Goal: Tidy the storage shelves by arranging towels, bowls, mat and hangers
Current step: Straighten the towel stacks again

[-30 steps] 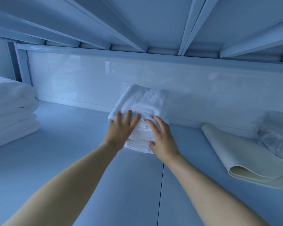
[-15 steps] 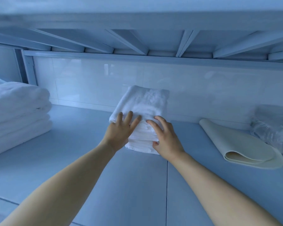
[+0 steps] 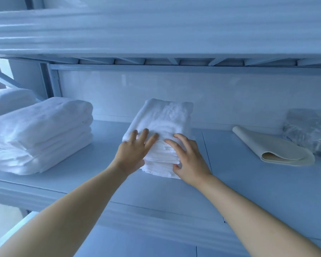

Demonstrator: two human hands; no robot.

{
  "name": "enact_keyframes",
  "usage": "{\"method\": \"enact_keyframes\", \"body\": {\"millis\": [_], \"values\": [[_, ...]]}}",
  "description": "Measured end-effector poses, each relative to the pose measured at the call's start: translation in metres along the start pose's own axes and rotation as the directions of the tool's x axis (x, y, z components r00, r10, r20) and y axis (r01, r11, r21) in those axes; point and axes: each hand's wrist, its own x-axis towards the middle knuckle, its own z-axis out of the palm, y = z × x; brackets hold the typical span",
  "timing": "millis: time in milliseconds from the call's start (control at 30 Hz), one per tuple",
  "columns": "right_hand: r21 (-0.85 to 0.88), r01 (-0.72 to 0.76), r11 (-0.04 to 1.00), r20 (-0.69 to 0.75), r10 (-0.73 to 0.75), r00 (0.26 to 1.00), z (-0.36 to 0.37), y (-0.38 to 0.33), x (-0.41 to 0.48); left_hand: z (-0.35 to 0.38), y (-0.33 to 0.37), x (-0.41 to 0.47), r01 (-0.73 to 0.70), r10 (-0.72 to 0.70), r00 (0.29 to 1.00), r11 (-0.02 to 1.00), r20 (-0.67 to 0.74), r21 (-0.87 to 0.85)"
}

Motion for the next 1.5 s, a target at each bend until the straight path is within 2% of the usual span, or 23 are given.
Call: {"method": "enact_keyframes", "body": {"millis": [200,300,467,600,767,900,1033,1500], "values": [[0.024,0.082,0.996,-0.009,-0.082,0.997,-0.004,-0.028,-0.006,-0.006,-0.024,-0.036,0.066,-0.066,0.998,0.998,-0.018,0.012],[0.069,0.066,0.995,-0.029,-0.064,0.998,-0.008,-0.024,-0.005,-0.007,-0.022,-0.037,0.101,-0.101,0.995,0.993,0.000,0.062],[0.150,0.030,0.988,0.013,-0.032,0.999,-0.005,-0.015,0.003,0.003,-0.015,-0.024,0.003,-0.006,0.997,0.999,0.071,0.042],[0.242,0.002,0.970,0.104,-0.028,0.994,-0.002,-0.005,0.011,0.008,-0.011,-0.017,-0.002,0.000,0.999,0.998,0.034,0.056],[0.302,0.030,0.953,0.082,-0.057,0.995,0.010,0.002,0.021,0.015,-0.013,-0.013,-0.007,0.005,0.999,0.999,-0.048,-0.037],[0.339,0.055,0.939,0.076,-0.086,0.993,0.018,-0.003,0.031,0.013,-0.023,-0.018,0.020,-0.023,0.999,0.995,-0.026,-0.096],[0.376,0.079,0.923,0.066,-0.112,0.992,0.031,-0.020,0.040,0.009,-0.042,-0.031,0.048,-0.047,0.999,0.993,0.009,-0.110],[0.434,0.158,0.887,0.059,-0.203,0.977,0.063,-0.108,0.057,-0.006,-0.116,-0.093,0.109,-0.110,0.994,0.990,-0.009,-0.091]]}}
